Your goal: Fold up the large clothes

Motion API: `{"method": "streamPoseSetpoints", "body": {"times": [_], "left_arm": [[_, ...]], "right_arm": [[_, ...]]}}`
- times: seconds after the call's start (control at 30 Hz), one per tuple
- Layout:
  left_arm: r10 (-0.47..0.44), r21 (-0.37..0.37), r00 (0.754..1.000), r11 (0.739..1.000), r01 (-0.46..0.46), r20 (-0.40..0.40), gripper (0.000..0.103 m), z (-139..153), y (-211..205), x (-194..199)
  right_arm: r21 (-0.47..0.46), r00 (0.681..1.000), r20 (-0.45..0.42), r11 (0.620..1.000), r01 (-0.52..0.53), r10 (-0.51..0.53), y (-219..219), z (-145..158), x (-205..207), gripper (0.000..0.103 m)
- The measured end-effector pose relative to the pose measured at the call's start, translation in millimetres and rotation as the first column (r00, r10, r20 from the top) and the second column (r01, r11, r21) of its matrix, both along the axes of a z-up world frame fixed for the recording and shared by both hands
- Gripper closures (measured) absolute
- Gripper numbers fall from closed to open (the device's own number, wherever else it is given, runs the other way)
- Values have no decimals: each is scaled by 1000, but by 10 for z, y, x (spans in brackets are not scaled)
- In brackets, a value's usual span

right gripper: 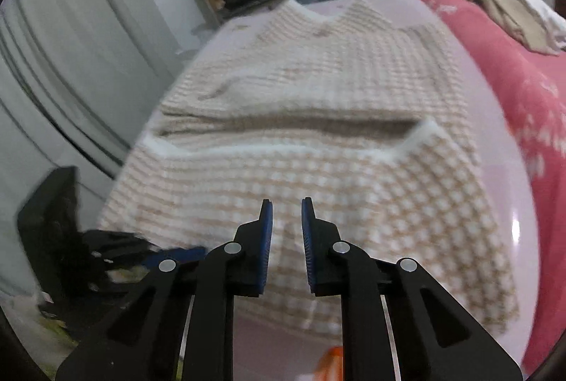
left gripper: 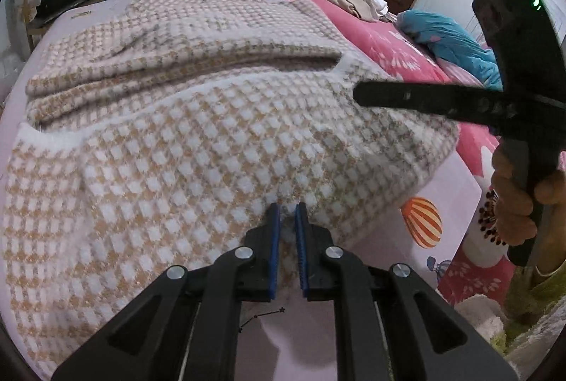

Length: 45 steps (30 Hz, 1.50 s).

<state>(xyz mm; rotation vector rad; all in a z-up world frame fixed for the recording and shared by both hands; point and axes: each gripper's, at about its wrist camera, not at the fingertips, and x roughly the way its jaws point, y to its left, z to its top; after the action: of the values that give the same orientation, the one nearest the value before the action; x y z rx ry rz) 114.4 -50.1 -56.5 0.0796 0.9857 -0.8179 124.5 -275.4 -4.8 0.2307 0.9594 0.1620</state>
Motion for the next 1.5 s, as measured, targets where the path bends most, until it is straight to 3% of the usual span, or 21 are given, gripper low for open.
{"method": "streamPoseSetpoints", "body": {"times": [0.1,0.13,0.23,0.33,0.47,0.53,0.67,0.83,0.97,1.1,1.3,1.37,1.43,1.5], "left_arm": [[2,6,1000,1000,-2,5,93,6,1,-3],[3,9,1000,1000,-3,5,93,3,-7,1],[9,14,1000,1000,-9,8,93,14,-20,-37],[14,8,1000,1000,-14,2,93,-3,-16,-12],[19,-6,1000,1000,-19,-13,93,-5,5,-2],[20,-11,1000,1000,-21,-18,93,-10,15,6],[21,-15,999,1000,-22,-27,93,-14,28,5],[23,-26,999,999,-24,-34,93,-8,50,12],[24,-33,999,999,-25,-39,93,-8,51,15],[27,-53,998,998,-30,-61,93,-10,79,30],[-6,-94,1000,996,3,-29,93,178,153,-58],[2,-66,1000,998,-3,-14,93,172,144,-57],[25,-11,999,1000,-25,-36,93,48,125,4],[44,-57,996,997,-48,-74,93,8,170,55]], "right_arm": [[-60,994,-96,997,54,-60,-99,-350,109,90],[-22,994,-82,997,71,-72,-158,-408,97,90],[-2,992,-93,997,81,-81,-207,-329,78,90],[10,997,-54,998,59,-58,-203,-151,-49,84],[34,998,23,998,-53,52,-178,118,-393,82],[23,995,22,995,-95,94,-114,83,-506,82],[-77,992,-104,994,-82,74,6,-321,-511,82],[-44,995,-74,997,-65,62,-28,-152,-577,80],[-52,986,7,985,-165,165,90,74,-754,80],[-107,981,-84,978,-182,173,158,-208,-708,80],[-62,985,-77,985,-159,154,9,-182,-797,81],[-56,985,-78,986,-156,152,-26,-173,-818,81],[-48,985,-81,987,-155,151,-28,-142,-813,81],[-47,986,-68,987,-154,151,50,-126,-683,81]]}}
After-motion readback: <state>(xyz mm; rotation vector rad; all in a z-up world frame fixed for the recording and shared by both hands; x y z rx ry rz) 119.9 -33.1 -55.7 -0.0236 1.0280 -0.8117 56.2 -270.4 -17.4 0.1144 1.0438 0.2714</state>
